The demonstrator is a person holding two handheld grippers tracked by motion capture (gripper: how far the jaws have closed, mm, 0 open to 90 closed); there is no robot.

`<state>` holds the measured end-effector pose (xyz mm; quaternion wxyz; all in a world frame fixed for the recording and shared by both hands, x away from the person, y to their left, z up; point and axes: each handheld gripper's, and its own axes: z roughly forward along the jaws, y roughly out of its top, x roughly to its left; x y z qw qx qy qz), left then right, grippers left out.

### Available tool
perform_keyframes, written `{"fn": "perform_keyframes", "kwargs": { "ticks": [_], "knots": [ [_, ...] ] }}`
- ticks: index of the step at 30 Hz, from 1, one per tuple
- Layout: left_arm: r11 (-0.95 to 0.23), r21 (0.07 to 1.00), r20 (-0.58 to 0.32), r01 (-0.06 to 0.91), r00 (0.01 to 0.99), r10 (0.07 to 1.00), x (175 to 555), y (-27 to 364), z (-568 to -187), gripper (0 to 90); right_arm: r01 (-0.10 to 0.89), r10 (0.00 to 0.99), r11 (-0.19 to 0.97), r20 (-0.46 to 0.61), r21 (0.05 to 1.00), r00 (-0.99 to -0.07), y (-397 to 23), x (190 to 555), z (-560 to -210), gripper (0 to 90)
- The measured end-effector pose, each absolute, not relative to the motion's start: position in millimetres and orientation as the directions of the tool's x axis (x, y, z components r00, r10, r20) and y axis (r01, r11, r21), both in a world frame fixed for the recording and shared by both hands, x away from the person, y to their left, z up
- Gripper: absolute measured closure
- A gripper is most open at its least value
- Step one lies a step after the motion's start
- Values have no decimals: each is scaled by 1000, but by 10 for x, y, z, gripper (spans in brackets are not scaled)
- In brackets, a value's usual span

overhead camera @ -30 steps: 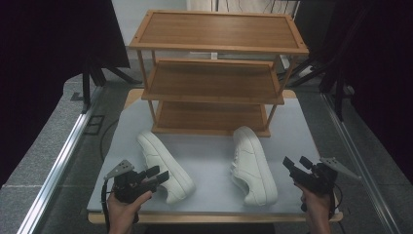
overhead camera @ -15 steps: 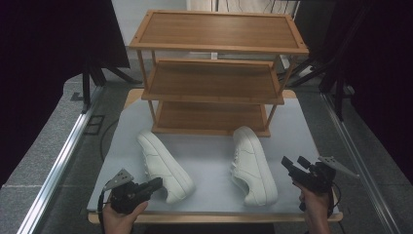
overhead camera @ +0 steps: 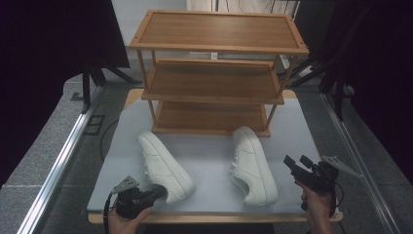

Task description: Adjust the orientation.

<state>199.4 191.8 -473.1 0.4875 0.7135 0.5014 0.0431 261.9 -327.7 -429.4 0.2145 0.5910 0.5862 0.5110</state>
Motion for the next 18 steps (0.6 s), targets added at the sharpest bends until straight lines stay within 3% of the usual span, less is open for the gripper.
{"fn": "perform_keyframes", "kwargs": {
  "ticks": [7,18],
  "knots": [
    [-81,758,-370,647,529,763,2063,1793,-4644,864,475,916,-222,350,851,-198,-3294,2598,-4303,275],
    [-92,760,-372,644,546,751,2164,1753,-4622,861,478,918,-216,343,851,-197,-3280,2601,-4317,276]
  ]
}}
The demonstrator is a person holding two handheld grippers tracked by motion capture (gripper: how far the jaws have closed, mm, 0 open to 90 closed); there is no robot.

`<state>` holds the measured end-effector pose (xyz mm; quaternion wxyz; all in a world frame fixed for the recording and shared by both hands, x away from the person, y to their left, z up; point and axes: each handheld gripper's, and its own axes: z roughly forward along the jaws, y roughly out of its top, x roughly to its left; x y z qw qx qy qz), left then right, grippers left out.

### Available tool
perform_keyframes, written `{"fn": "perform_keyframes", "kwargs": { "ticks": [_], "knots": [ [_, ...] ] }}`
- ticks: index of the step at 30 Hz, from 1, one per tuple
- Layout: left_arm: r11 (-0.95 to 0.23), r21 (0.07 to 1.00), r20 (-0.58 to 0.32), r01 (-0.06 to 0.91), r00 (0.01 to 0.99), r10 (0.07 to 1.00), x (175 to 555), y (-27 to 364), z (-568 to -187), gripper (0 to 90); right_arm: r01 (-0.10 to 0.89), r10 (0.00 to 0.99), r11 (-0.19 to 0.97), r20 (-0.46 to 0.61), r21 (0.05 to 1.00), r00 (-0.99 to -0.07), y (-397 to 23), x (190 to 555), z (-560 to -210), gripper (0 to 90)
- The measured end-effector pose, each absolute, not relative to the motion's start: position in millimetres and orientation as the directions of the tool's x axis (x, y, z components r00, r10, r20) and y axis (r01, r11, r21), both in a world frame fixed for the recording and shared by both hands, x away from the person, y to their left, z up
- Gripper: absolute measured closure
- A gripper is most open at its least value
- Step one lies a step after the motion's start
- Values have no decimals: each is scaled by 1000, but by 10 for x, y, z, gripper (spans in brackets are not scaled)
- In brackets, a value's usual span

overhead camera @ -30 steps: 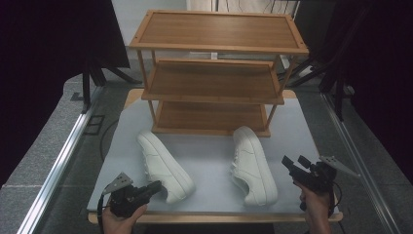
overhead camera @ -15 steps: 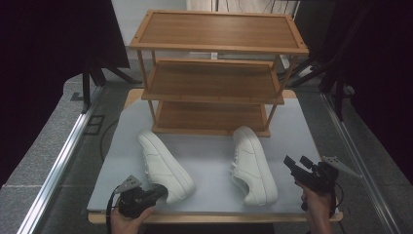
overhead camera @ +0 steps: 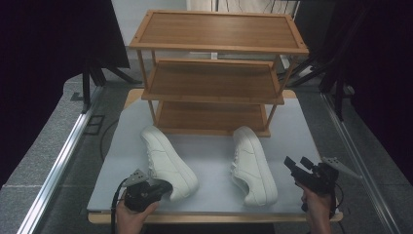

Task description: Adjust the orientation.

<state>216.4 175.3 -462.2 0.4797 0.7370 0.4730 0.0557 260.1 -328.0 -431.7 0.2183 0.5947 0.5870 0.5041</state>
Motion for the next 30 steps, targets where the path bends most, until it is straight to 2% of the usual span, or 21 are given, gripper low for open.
{"fn": "perform_keyframes", "kwargs": {
  "ticks": [17,19,20,21,25,30],
  "knots": [
    [-140,784,-330,605,597,731,2469,1467,-4527,846,483,919,-220,346,848,-188,-3292,2597,-4334,276],
    [-102,804,-358,586,614,704,2534,1446,-4564,851,485,920,-217,344,847,-187,-3284,2602,-4343,276],
    [-88,784,-389,614,598,701,2591,1427,-4533,841,488,920,-217,344,845,-187,-3280,2603,-4348,275],
    [-117,791,-351,600,603,717,2612,1395,-4513,837,489,920,-218,344,845,-186,-3281,2603,-4349,276],
    [-107,798,-363,593,615,700,2622,1351,-4469,816,488,921,-220,344,845,-181,-3295,2601,-4356,275],
    [-127,820,-317,558,628,711,2619,1260,-4363,807,486,921,-231,350,843,-169,-3328,2589,-4355,276]
  ]
}}
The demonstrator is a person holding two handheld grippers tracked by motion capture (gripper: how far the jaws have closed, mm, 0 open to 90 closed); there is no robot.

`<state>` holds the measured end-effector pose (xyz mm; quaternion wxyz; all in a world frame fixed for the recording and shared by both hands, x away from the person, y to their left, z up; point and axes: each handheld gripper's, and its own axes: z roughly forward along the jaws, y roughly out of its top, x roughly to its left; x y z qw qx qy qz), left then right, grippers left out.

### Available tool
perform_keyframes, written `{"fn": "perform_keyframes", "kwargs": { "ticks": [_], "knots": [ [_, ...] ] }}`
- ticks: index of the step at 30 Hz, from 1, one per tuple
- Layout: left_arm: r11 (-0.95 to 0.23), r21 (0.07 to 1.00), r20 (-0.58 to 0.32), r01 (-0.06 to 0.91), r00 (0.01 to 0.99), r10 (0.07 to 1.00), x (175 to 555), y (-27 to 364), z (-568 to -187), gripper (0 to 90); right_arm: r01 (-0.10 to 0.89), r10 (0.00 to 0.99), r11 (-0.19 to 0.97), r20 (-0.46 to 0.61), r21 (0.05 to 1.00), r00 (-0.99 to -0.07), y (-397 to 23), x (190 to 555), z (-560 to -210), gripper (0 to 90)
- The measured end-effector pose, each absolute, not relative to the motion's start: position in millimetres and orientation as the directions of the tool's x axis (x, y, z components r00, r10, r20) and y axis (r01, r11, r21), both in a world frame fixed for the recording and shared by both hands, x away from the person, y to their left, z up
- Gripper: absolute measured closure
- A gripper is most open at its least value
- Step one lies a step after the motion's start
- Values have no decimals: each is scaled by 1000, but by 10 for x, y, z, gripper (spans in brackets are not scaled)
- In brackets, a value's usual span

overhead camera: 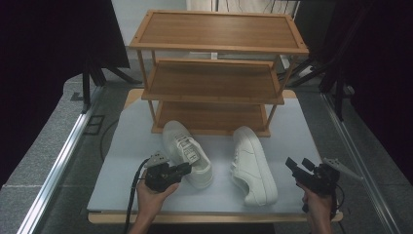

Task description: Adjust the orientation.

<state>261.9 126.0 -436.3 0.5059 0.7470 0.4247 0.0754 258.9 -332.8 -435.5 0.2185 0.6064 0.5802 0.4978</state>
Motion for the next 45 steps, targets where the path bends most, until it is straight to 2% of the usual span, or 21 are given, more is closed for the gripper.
{"fn": "perform_keyframes", "kwargs": {
  "ticks": [5,13,27,45],
  "knots": [
    [-153,826,-277,543,627,728,2743,1123,-4288,812,487,922,-229,348,843,-168,-3327,2586,-4360,276],
    [-224,768,-277,600,627,728,2885,936,-4503,847,488,924,-229,346,842,-164,-3360,2579,-4376,276],
    [-250,774,-248,582,642,726,2849,1021,-4572,885,496,926,-209,333,843,-176,-3298,2581,-4378,276],
    [-246,751,-280,613,634,721,2734,1287,-4554,893,493,926,-203,329,846,-183,-3308,2569,-4366,276]
  ]
}}
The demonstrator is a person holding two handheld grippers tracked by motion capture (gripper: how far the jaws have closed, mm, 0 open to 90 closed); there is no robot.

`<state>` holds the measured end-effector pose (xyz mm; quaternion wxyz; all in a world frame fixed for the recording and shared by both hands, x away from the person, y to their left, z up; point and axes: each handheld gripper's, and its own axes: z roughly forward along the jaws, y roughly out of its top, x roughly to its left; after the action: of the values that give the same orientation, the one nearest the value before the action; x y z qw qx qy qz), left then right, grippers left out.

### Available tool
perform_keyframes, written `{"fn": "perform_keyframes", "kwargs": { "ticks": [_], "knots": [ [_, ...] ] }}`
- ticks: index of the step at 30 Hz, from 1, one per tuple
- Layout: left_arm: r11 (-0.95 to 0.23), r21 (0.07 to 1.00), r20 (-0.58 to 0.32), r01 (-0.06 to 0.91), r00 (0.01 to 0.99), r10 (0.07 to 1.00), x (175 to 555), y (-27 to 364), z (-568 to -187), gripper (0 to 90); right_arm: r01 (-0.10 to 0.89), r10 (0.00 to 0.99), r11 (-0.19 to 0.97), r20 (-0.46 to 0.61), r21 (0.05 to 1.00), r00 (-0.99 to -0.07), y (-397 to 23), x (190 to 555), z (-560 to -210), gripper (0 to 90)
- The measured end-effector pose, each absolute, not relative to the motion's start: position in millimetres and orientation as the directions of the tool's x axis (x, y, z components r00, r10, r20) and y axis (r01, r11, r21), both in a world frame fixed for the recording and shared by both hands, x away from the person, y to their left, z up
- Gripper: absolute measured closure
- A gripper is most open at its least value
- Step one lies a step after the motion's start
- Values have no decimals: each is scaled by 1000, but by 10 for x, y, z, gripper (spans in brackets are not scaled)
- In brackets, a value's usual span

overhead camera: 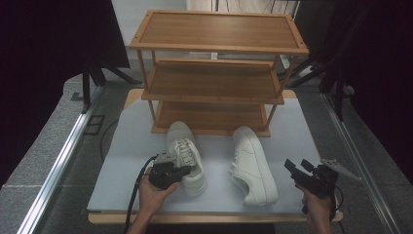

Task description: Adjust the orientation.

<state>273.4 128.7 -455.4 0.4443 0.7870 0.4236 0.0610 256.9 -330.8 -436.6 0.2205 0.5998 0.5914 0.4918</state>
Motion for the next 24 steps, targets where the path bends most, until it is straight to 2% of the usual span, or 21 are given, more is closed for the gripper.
{"fn": "perform_keyframes", "kwargs": {
  "ticks": [4,18,24],
  "knots": [
    [-231,746,-286,624,615,735,2660,1416,-4548,885,487,924,-233,347,842,-158,-3398,2557,-4350,276],
    [-184,721,-319,669,555,768,2637,1849,-4528,894,486,923,-237,352,841,-159,-3420,2560,-4342,276],
    [-124,714,-383,689,533,755,2642,2055,-4525,891,484,923,-236,350,843,-159,-3421,2563,-4337,276]
  ]
}}
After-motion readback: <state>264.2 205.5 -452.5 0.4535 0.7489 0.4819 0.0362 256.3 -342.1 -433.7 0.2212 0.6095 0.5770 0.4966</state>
